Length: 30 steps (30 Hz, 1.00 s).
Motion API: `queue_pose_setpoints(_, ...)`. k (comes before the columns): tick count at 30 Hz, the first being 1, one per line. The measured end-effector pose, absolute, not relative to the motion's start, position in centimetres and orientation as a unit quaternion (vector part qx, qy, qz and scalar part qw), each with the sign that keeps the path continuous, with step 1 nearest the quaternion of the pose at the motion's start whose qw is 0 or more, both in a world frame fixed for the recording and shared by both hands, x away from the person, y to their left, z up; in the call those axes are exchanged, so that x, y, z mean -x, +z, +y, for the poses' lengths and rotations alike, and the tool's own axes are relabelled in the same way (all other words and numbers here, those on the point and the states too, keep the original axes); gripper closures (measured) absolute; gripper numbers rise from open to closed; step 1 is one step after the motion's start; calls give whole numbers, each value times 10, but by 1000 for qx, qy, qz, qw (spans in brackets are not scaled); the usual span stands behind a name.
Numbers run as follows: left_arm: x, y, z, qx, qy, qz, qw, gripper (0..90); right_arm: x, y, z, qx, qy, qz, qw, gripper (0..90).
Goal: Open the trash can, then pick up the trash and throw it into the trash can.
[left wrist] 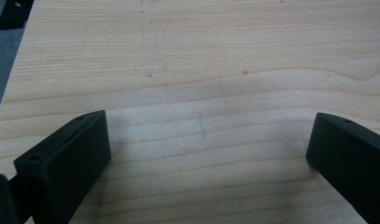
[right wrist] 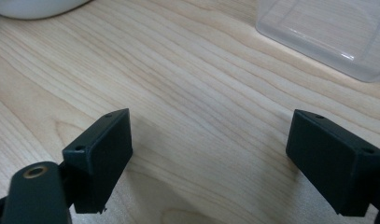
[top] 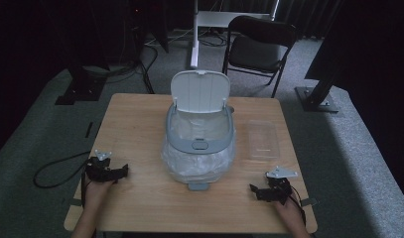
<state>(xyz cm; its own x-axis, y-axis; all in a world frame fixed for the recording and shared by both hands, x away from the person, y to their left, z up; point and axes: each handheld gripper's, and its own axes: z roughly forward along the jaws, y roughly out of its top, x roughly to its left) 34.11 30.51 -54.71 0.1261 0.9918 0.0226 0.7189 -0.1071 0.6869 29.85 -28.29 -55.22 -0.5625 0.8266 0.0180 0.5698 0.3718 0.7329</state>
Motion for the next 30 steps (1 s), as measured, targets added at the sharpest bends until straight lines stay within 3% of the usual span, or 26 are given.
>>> queue_pose_setpoints(30,-344,-547,305,-701,247,611,272,6,-295,-550,-282,-432,341,816,178,135)
